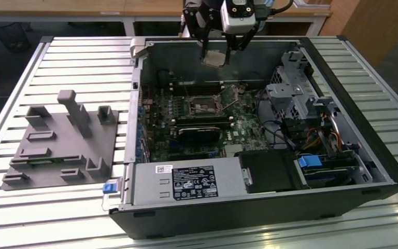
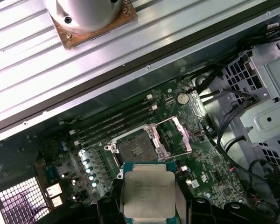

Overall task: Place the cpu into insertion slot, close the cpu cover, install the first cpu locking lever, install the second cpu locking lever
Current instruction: 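Place the cpu into insertion slot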

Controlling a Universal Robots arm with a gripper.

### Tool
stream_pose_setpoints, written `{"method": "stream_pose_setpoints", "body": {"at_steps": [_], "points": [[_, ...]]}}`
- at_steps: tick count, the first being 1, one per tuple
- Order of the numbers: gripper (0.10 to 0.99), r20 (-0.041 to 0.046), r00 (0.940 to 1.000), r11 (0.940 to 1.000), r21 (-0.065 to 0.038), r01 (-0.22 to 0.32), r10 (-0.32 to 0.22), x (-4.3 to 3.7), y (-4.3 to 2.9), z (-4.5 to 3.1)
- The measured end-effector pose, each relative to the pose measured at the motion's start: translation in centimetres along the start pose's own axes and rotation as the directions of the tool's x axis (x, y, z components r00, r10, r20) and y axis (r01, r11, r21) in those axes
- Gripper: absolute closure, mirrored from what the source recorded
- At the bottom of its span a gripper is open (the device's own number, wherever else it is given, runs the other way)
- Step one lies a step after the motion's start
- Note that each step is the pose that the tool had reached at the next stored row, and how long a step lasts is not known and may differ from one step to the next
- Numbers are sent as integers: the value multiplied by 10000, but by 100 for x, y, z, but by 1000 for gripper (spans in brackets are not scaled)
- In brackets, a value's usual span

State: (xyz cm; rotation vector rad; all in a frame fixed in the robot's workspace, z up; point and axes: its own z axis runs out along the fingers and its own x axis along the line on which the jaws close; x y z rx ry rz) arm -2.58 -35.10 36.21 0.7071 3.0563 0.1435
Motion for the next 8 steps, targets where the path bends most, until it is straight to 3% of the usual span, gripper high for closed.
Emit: {"method": "stream_pose_setpoints", "body": {"at_steps": [8], "points": [[557,22,9997,9997,-4,-247,247,0,0,0]]}}
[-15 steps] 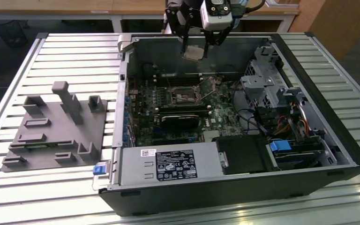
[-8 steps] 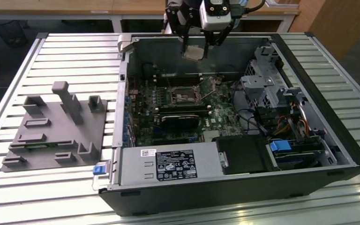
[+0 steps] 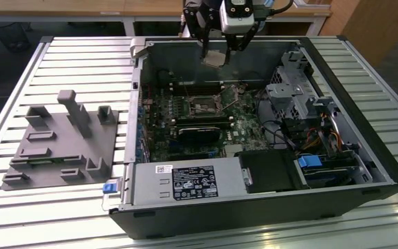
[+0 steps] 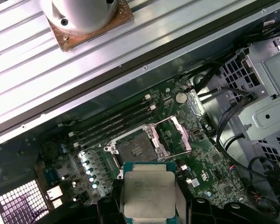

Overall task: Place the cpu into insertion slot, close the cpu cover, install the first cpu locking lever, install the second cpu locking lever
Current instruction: 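Place the cpu into insertion slot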

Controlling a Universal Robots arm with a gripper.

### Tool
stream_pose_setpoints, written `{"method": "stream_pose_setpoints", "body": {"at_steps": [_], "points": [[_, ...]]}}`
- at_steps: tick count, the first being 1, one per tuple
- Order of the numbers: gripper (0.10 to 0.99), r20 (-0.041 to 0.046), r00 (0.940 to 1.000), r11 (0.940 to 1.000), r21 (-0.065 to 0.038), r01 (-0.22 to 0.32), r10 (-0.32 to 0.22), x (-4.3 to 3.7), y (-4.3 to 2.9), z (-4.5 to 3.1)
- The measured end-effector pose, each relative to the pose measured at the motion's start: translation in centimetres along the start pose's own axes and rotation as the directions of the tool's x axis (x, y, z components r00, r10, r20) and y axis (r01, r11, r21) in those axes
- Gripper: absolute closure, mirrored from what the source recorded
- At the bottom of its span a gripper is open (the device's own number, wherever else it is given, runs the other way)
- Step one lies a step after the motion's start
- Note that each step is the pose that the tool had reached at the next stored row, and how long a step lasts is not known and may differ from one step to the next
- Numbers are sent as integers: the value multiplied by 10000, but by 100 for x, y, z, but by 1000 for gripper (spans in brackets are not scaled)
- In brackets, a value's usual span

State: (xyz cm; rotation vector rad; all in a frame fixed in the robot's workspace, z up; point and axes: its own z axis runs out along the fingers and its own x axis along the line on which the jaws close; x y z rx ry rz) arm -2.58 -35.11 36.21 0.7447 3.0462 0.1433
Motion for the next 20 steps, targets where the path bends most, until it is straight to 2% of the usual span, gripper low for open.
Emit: {"method": "stream_pose_setpoints", "body": {"at_steps": [20], "points": [[557,54,9981,9981,-14,-608,608,0,0,0]]}}
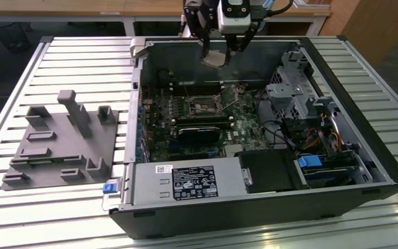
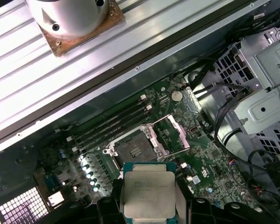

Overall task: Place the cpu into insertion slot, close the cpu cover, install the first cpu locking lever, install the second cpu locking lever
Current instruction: 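Place the cpu into insertion slot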

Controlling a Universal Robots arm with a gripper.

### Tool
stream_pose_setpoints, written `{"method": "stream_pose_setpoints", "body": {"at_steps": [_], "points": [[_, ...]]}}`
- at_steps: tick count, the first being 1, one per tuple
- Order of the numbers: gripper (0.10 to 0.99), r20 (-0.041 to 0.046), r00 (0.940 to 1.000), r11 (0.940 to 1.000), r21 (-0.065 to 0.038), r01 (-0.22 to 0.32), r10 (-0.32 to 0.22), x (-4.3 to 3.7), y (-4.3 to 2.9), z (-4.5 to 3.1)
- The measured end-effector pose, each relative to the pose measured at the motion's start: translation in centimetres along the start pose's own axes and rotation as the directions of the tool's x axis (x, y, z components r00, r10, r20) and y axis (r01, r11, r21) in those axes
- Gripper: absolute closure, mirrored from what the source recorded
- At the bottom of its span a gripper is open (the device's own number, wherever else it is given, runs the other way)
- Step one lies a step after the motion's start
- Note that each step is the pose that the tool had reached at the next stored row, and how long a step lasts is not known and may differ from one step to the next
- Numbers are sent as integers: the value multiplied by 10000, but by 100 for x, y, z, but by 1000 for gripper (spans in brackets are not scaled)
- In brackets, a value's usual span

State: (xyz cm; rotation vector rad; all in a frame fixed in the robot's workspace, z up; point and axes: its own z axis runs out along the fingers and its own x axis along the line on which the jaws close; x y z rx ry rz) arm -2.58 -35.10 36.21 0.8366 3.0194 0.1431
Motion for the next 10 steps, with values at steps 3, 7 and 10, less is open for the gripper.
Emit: {"method": "stream_pose_setpoints", "body": {"at_steps": [3,7,10], "points": [[557,8,10000,10000,-1,-89,89,0,0,0],[557,19,9998,9998,-4,-208,208,0,0,0],[557,27,9995,9995,-6,-300,300,0,0,0]]}}
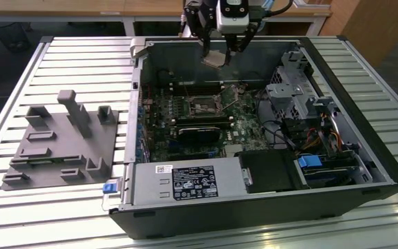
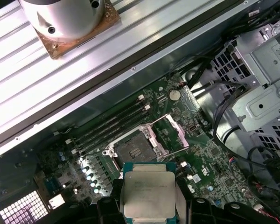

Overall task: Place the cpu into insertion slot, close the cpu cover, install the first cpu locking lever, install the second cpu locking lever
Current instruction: 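Place the cpu into insertion slot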

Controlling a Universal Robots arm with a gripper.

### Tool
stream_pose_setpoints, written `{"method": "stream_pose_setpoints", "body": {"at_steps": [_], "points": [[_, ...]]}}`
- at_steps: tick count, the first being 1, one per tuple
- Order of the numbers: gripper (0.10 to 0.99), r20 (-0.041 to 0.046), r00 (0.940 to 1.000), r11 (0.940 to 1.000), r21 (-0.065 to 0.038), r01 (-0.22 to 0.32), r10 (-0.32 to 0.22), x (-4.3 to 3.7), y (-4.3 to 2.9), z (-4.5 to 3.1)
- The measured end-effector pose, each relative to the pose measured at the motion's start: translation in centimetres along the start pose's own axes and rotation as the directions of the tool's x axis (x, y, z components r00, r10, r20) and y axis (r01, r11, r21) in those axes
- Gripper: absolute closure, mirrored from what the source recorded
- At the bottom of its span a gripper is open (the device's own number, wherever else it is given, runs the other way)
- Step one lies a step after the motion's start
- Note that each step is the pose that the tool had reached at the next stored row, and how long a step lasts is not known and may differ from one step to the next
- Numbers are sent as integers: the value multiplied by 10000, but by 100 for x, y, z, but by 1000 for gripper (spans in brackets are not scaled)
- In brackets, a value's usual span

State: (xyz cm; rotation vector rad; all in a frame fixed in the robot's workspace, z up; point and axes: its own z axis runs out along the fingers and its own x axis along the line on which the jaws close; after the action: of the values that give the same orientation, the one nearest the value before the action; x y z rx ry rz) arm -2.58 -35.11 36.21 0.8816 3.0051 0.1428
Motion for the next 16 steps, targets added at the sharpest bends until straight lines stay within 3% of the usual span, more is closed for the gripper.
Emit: {"method": "stream_pose_setpoints", "body": {"at_steps": [16], "points": [[557,43,9988,9988,-10,-485,485,0,0,0]]}}
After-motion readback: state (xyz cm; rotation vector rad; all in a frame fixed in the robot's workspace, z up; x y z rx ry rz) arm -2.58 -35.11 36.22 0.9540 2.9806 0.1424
